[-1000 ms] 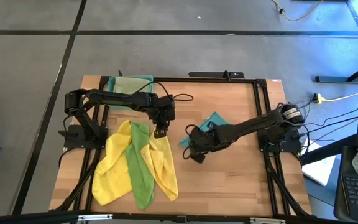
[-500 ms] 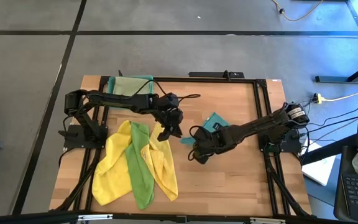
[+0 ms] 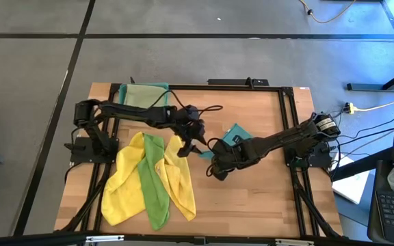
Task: Fold microfiber towels
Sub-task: Fold the blue microfiber cloth
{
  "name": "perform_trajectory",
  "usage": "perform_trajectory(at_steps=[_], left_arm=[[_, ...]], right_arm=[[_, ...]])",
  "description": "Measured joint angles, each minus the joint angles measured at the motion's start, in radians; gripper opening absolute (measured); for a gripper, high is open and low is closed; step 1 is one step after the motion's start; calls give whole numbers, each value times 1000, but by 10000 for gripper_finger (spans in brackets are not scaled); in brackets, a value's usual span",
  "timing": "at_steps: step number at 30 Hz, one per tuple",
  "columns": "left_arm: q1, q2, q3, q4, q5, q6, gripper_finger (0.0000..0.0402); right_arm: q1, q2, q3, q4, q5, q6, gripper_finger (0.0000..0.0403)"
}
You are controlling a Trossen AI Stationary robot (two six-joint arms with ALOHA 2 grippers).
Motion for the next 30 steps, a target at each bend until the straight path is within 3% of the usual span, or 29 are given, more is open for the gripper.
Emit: perform_trajectory(at_steps=[5,10,15,20,30], left_arm=[[-4,62,1,6,3,-26,257],[-12,105,1,2,18,-31,264],[-35,127,1,-6,-35,-31,262],[-64,157,1,-23,-174,-60,261],[-100,163,1,-22,-270,-162,260]], right_arm=[[2,0,0,-1,0,0,7],[9,0,0,-5,0,0,7],[11,0,0,-4,-1,-2,7],[11,0,0,-4,-1,-4,7],[11,0,0,-4,-1,-3,7]])
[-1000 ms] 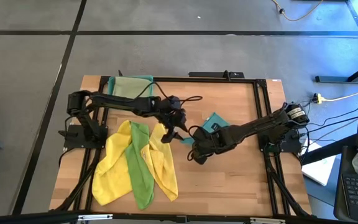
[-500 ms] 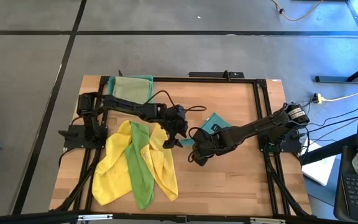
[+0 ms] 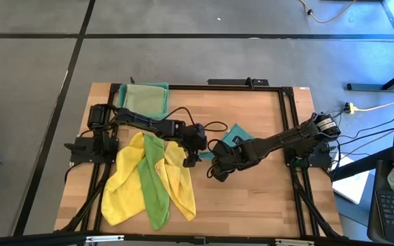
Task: Fold microfiber towels
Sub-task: Fold the blue microfiber cloth
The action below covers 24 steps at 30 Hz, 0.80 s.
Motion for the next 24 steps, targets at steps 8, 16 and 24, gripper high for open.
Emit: perform_trajectory(at_steps=[8,16,24], left_arm=[[-5,0,0,-1,5,-22,204],[-3,-10,0,-5,86,-29,45],[-3,-98,0,24,112,-49,3]], right_arm=[[2,0,0,0,0,4,7],[24,0,0,-14,0,33,7],[86,0,0,-35,-8,170,7]])
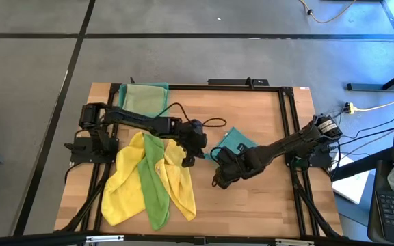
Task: Fold microfiber towels
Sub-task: Fold the blue microfiber cloth
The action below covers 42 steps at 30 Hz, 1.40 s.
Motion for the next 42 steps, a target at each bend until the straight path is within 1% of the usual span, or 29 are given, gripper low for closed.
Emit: perform_trajectory(at_steps=[5,6,10,13,17,21,26,33,38,42], left_arm=[[0,-40,3,32,-1,30,2],[0,-45,1,16,2,35,2],[-1,-49,2,17,81,33,1],[-9,-49,2,17,161,20,1],[-29,-49,2,29,214,-3,1],[-41,-49,2,77,187,-3,2],[-37,-42,1,169,112,4,2],[-34,14,0,281,95,16,2],[-33,55,0,290,59,7,2],[-30,61,0,309,42,5,3]], right_arm=[[47,-1,1,-28,-2,100,7],[59,-4,1,-38,-2,124,7],[112,-28,1,-45,6,218,7],[158,-55,1,-4,21,227,7],[198,-74,1,40,18,230,7],[219,-74,-1,7,21,272,7],[217,-72,-50,-14,0,284,7],[218,-72,-147,-22,-47,335,8],[218,-70,-171,-34,-54,331,8],[217,-70,-171,-44,-43,327,8]])
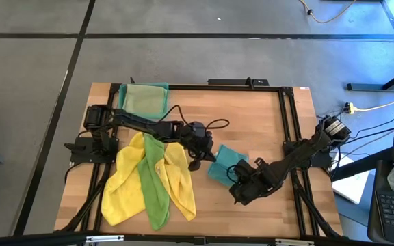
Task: Fold microfiber towels
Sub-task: Fold the blue microfiber cloth
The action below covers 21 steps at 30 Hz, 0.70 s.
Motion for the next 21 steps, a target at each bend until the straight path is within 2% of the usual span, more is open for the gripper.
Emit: perform_trajectory(at_steps=[11,21], left_arm=[[45,2,0,35,-53,2,4],[105,2,0,33,-79,26,3]], right_arm=[[-15,0,0,-143,67,-18,13],[-92,0,-25,-162,122,-156,14]])
